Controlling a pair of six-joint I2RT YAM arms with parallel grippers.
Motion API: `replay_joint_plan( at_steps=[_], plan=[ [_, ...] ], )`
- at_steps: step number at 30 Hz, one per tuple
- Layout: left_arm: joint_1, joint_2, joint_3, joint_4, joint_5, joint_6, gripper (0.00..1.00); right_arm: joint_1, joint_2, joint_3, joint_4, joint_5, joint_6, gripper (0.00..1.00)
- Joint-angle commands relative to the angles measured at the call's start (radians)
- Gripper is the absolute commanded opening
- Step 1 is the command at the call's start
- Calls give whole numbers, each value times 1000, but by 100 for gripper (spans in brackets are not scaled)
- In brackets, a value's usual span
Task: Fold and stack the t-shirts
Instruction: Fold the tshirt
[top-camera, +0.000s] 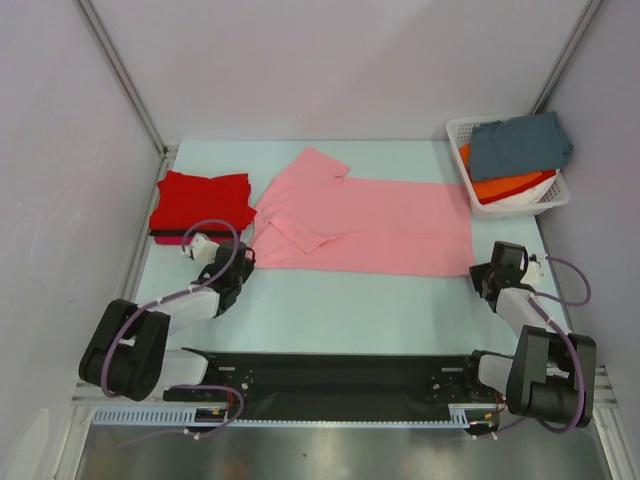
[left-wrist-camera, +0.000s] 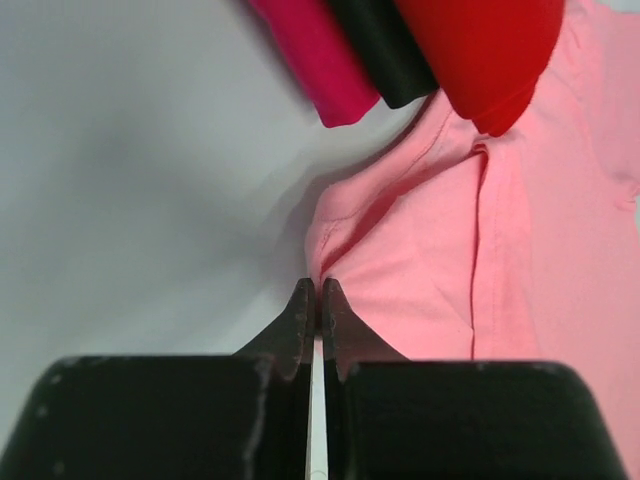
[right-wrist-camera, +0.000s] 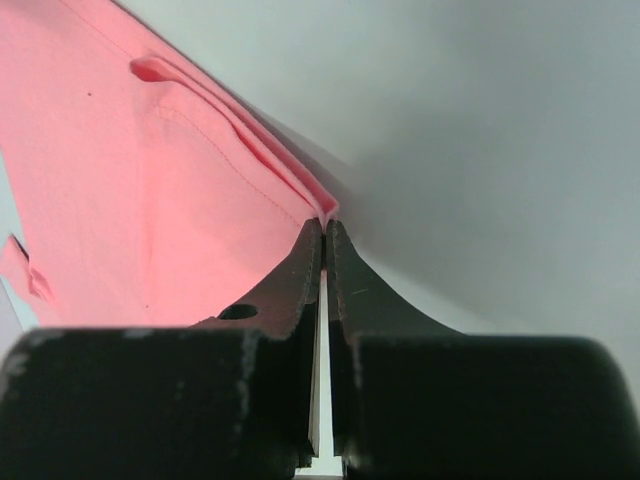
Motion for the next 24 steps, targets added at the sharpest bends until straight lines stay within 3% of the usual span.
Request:
replay_joint_plan(
  at_steps=[1,8,15,19,24],
  plan=[
    [4,-73,33,-69,-35,24,0,-3,-54,21,-69,35,-5,0],
    [4,-173,22,-123,-7,44,0,-6,-96,19,-155,31,-13,0],
    [4,-46,68,-110,32,27,0,-6,-114,33,-180,21,-14,0],
    [4,8,219,-143,68,30,0,-5,-122,61,-206,18,-20,0],
    [3,-4,485,-324,82,87,0,-14,-135,78,-238,30,-36,0]
  ],
)
